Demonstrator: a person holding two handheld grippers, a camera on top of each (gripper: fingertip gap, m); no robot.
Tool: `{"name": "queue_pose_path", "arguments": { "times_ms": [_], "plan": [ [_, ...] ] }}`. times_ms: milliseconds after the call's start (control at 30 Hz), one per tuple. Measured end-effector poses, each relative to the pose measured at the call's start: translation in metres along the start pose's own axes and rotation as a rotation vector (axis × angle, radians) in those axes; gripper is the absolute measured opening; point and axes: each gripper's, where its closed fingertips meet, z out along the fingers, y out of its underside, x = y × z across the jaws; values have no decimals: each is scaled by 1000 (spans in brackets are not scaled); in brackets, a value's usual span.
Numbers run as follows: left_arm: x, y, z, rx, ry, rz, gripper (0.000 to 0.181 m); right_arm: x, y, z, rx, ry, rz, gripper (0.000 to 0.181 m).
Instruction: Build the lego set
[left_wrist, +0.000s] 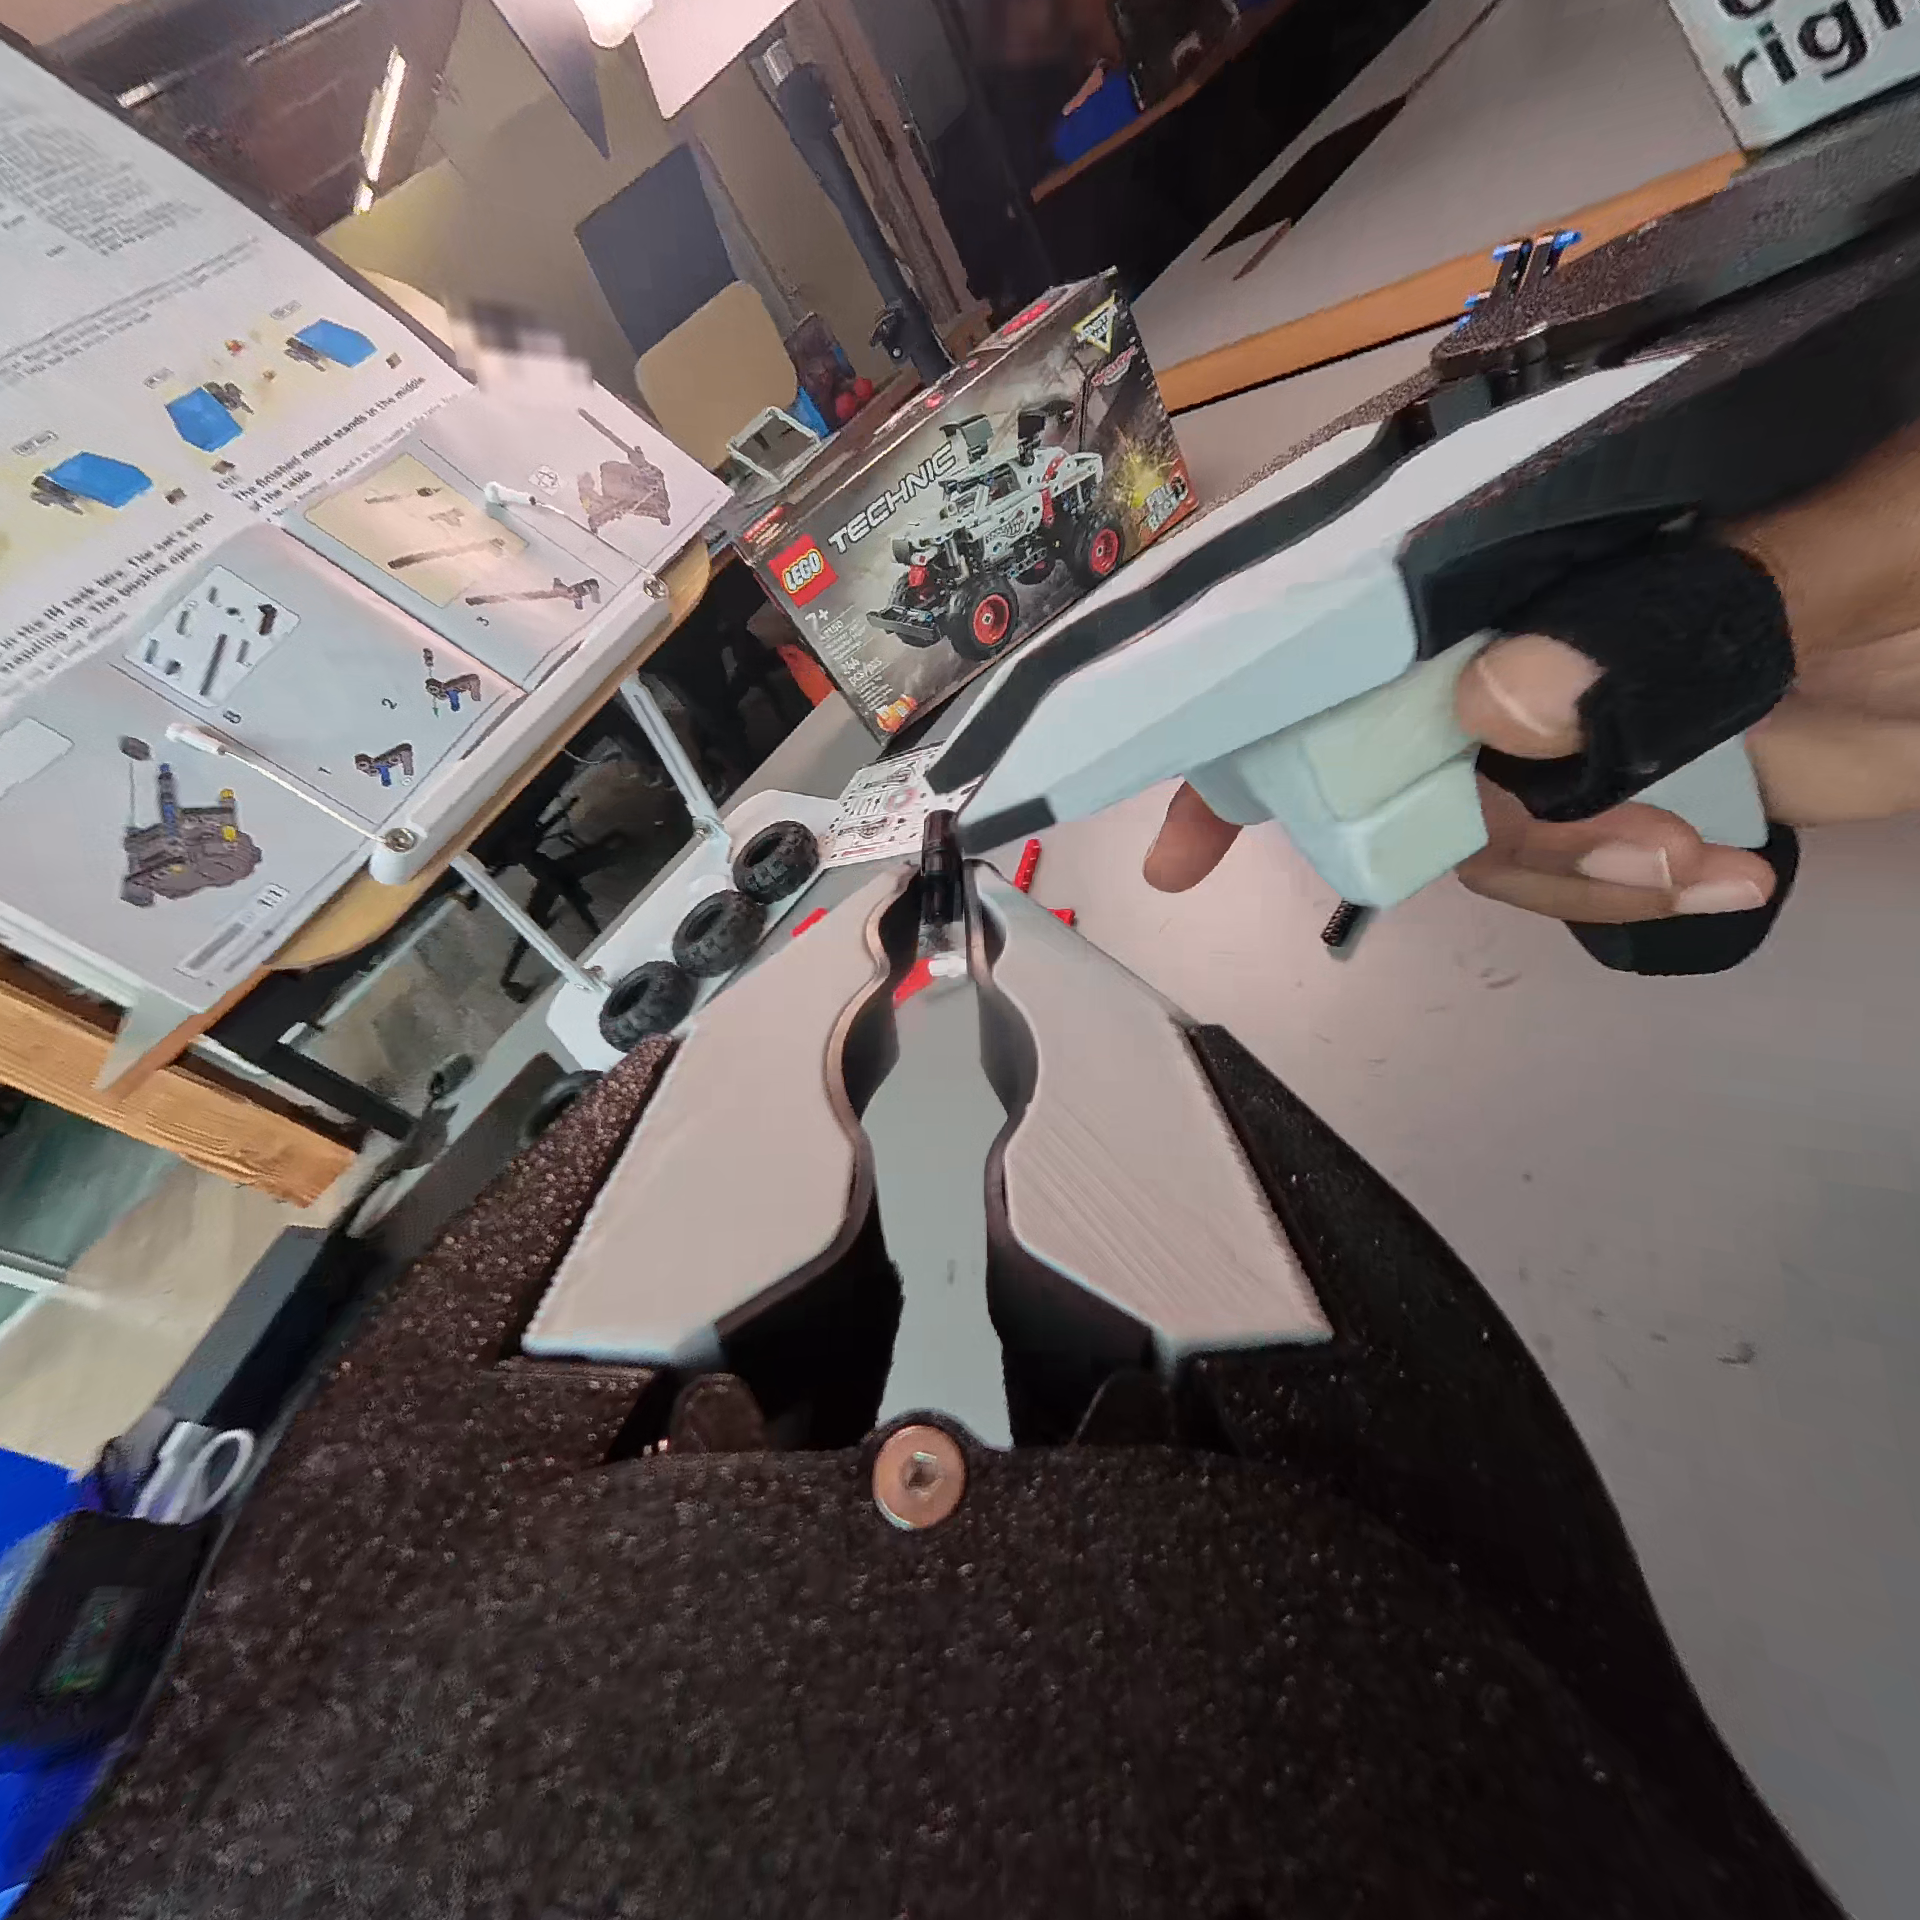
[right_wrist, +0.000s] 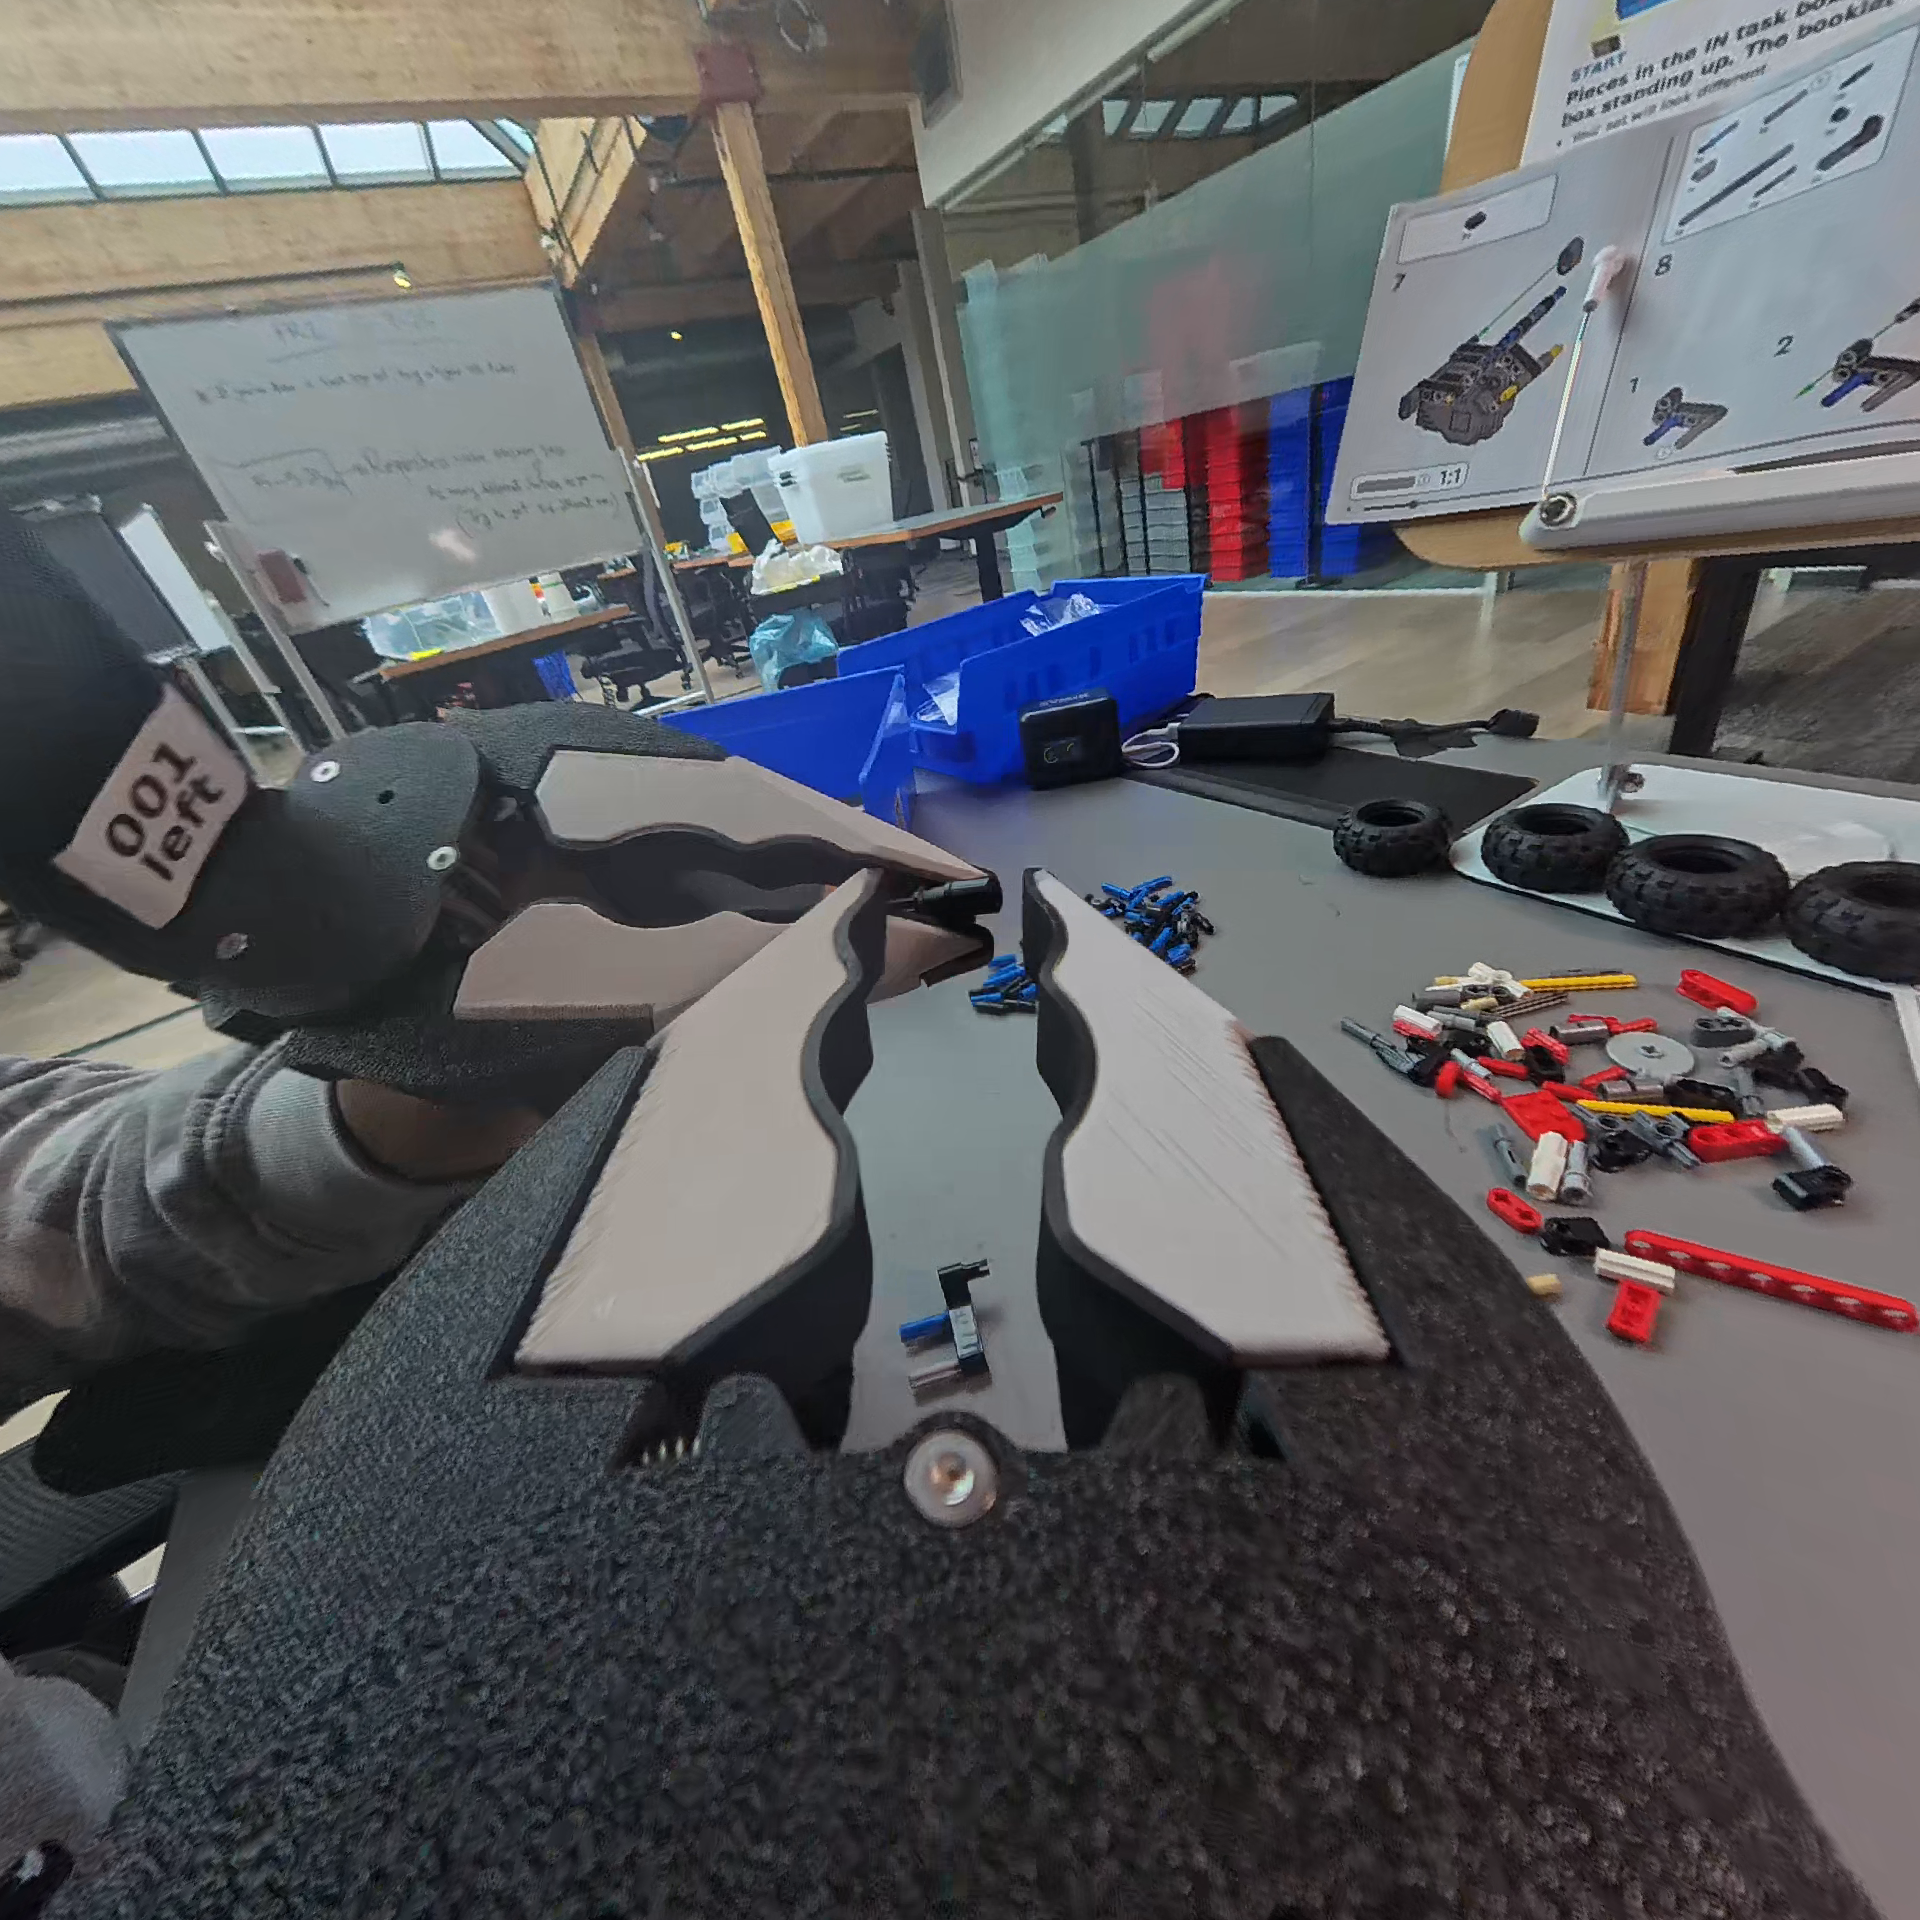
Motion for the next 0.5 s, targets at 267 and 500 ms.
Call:
{"name": "queue_pose_path", "arguments": {
  "times_ms": [267, 500],
  "plan": [
    [4, -14, -13, 244, 530, -909, 7, 6, 3, -19, 36, -30, -366, 27],
    [4, -25, -21, 382, 812, -1318, 7, -7, 0, -10, 37, 100, -724, 38]
  ]
}}
